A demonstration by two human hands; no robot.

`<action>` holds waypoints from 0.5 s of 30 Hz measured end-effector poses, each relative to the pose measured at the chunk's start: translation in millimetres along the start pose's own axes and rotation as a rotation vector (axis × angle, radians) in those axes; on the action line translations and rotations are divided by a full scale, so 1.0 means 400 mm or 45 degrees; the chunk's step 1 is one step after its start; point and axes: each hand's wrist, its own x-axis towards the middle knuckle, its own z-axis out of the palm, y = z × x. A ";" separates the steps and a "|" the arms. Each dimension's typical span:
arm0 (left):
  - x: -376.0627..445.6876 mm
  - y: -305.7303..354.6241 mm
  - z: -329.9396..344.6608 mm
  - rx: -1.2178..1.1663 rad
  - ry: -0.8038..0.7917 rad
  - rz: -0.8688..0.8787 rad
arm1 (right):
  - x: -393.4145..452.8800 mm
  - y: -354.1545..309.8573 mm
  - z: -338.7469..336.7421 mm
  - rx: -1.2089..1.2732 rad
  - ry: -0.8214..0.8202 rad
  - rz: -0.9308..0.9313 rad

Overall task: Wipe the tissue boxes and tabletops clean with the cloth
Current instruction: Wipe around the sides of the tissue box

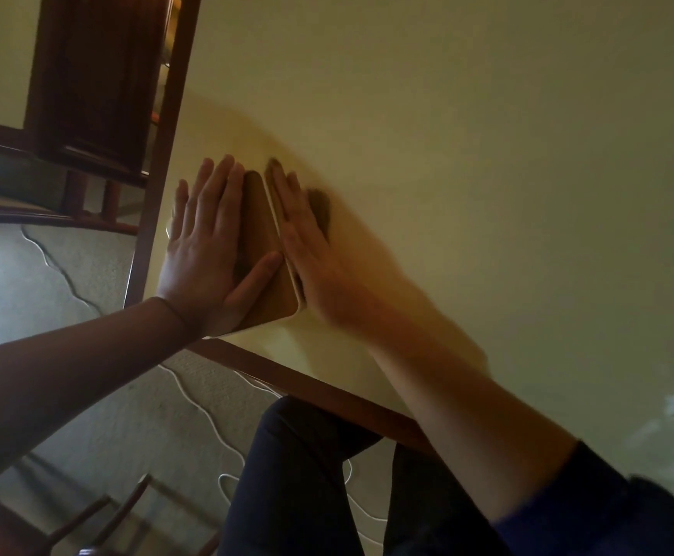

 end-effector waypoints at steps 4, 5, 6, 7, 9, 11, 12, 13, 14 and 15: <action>0.002 0.001 -0.001 0.016 0.000 0.003 | -0.178 -0.004 0.021 0.086 -0.041 0.066; 0.002 0.000 -0.001 0.014 -0.002 0.001 | -0.198 -0.002 0.026 0.131 -0.039 0.099; 0.002 0.001 0.000 0.011 -0.006 -0.002 | -0.202 0.000 0.029 0.158 -0.032 0.111; 0.003 0.001 0.001 0.013 -0.010 -0.005 | -0.190 0.000 0.027 0.162 -0.026 0.101; 0.003 0.001 0.001 0.019 -0.021 -0.011 | -0.130 -0.001 0.014 0.138 -0.010 0.063; 0.004 -0.006 -0.005 0.009 -0.057 -0.014 | -0.045 0.001 0.001 0.098 0.003 0.041; 0.006 -0.010 -0.009 -0.006 -0.079 -0.010 | -0.004 0.002 -0.006 0.087 0.000 0.036; 0.004 -0.014 -0.015 -0.029 -0.096 -0.006 | 0.030 0.005 -0.010 0.081 -0.005 0.029; 0.003 -0.013 -0.019 -0.063 -0.100 -0.020 | 0.056 0.007 -0.012 0.089 -0.009 0.027; 0.002 -0.006 -0.021 -0.109 -0.082 -0.081 | 0.073 0.011 -0.015 0.104 -0.014 0.033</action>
